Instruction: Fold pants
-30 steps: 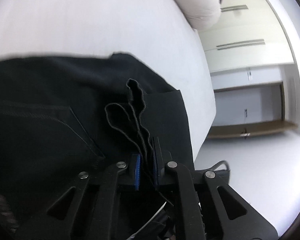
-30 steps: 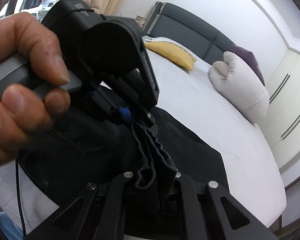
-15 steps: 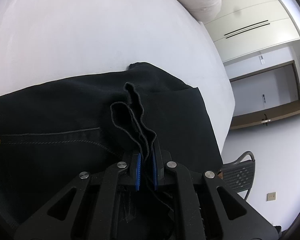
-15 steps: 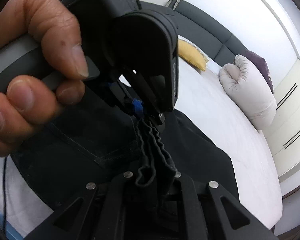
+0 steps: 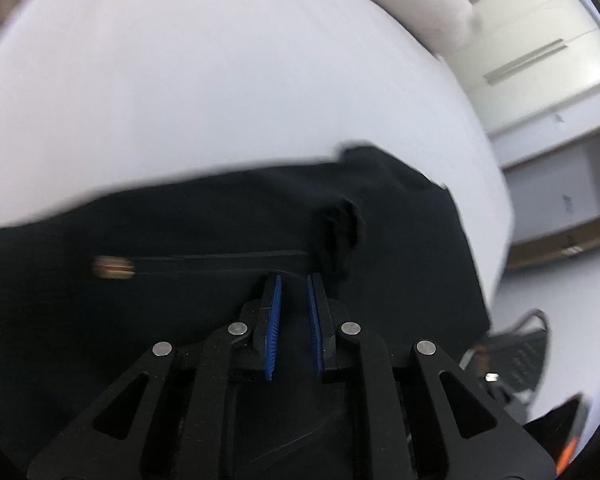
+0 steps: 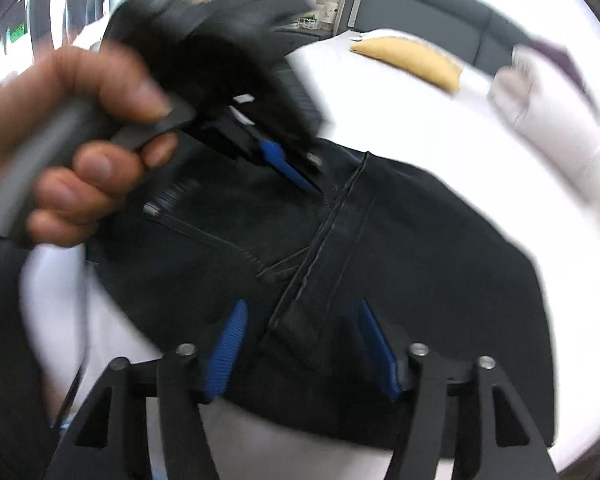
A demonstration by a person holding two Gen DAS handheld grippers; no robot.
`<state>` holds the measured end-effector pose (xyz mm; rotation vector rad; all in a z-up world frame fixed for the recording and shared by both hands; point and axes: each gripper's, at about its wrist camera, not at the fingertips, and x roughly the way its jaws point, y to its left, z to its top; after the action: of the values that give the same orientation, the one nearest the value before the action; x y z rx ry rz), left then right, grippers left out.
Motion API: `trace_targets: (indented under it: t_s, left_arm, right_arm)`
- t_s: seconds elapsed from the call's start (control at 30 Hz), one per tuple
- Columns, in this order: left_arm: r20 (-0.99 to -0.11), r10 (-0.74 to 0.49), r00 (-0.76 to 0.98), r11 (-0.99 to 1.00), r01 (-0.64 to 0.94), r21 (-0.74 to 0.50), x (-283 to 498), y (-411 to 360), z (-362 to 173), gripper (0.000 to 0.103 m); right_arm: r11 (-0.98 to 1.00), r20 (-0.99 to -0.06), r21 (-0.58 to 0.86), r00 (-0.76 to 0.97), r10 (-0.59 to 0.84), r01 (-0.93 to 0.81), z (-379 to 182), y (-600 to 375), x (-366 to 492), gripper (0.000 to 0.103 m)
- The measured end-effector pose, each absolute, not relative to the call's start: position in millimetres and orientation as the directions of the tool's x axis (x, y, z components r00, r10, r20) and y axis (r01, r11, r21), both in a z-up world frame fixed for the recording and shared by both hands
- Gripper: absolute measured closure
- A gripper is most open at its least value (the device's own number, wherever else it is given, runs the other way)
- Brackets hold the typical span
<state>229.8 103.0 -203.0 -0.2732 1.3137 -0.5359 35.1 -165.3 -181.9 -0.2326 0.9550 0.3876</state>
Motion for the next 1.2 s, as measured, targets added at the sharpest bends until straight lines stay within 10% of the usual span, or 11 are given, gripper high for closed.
trace_targets:
  t_s: [0.37,0.57,0.7,0.93,1.2]
  left_arm:
    - [-0.83,-0.539,0.144,0.807,0.373,-0.459,170,32,-197,0.09]
    - [-0.836,-0.533,0.132,0.809,0.368,-0.458,139,19,-224,0.091]
    - [-0.833,-0.535,0.14,0.811,0.361,-0.46,133,9,-228,0.091]
    - [-0.821,-0.549,0.16,0.809,0.349,-0.473,128,16,-228,0.091]
    - [-0.742,-0.613,0.27,0.787,0.283,-0.548,80,91,-195,0.09]
  right_arm:
    - [0.626,-0.563,0.775,0.354,0.746,-0.088,-185,-378,133,0.047]
    - [0.489,-0.487,0.869,0.316,0.814,0.081,-244,-418,207,0.049]
    - [0.506,-0.527,0.85,0.253,0.812,0.146,-285,-416,204,0.083]
    - [0.505,-0.501,0.861,0.263,0.824,0.06,-263,-430,131,0.054]
    - [0.57,-0.551,0.821,0.309,0.775,0.033,-229,-425,43,0.044]
